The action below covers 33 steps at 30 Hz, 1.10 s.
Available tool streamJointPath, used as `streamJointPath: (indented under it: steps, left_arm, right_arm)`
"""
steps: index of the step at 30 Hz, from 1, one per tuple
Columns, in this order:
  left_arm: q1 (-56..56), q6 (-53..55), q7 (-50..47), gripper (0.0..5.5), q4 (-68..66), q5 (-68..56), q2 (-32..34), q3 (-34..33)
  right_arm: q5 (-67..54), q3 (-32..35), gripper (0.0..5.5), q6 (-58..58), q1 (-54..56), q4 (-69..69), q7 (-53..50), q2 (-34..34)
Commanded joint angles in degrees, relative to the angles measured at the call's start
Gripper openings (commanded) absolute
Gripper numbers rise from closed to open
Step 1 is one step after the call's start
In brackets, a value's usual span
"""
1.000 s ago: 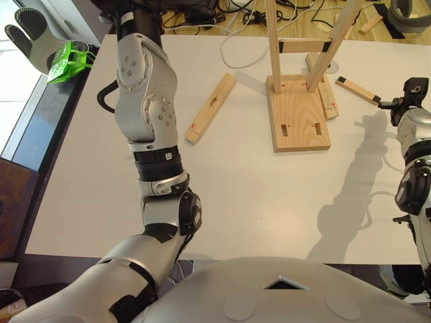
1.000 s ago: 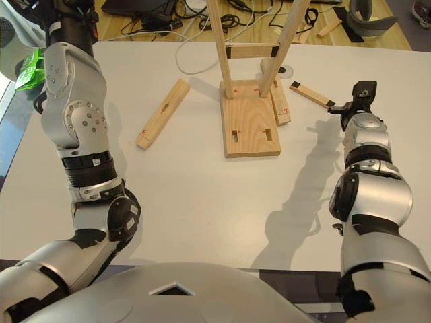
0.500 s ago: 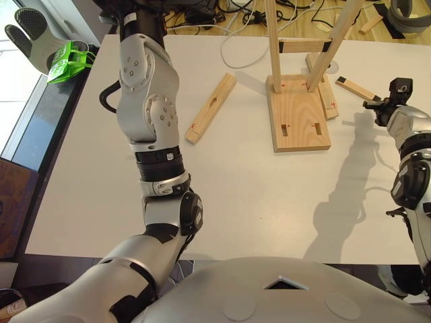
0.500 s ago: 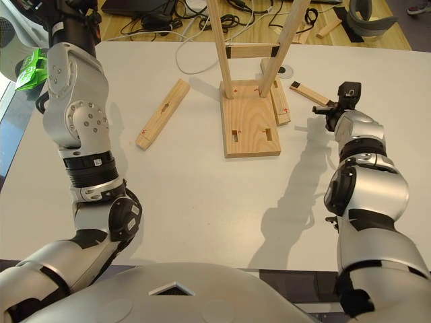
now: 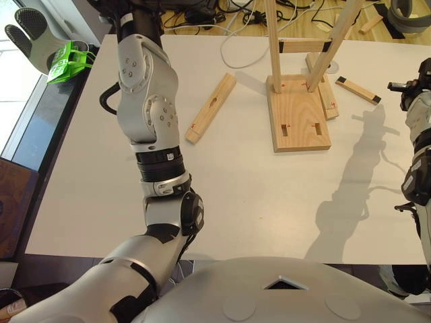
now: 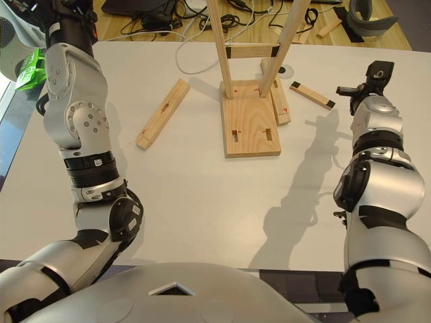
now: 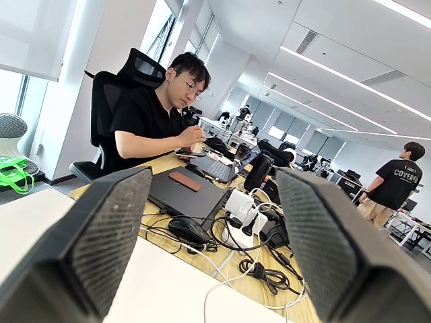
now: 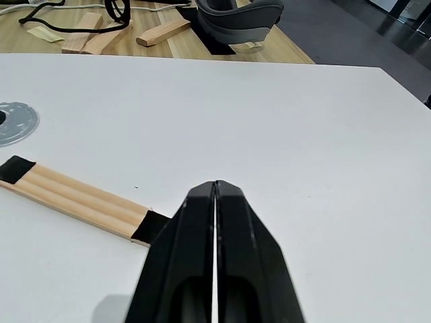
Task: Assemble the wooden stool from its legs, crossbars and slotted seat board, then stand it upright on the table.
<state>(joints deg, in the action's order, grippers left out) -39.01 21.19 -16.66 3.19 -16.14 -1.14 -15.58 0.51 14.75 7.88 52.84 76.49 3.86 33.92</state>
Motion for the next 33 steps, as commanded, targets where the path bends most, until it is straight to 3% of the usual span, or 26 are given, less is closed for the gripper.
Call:
streamJointPath:
  steps: [1, 24, 33]
  left_arm:
    - [0.09, 0.24, -0.21, 3.39, -0.11, 0.30, -0.11, 0.17]
    - [-0.37, 0.32, 0.47, 3.39, -0.27, 0.12, 0.11, 0.79]
    - [-0.36, 0.19, 0.94, 3.39, -0.49, 0.32, 0.03, 0.78]
  right_arm:
    - [0.89, -0.42, 0.03, -1.45, 0.98, 0.09, -1.25, 0.56]
    - [-1.17, 2.82, 0.03, -1.06, -0.94, 0.03, -1.20, 0.93]
    - [-0.10, 1.06, 0.03, -3.14, -1.30, -0.69, -0.37, -0.50]
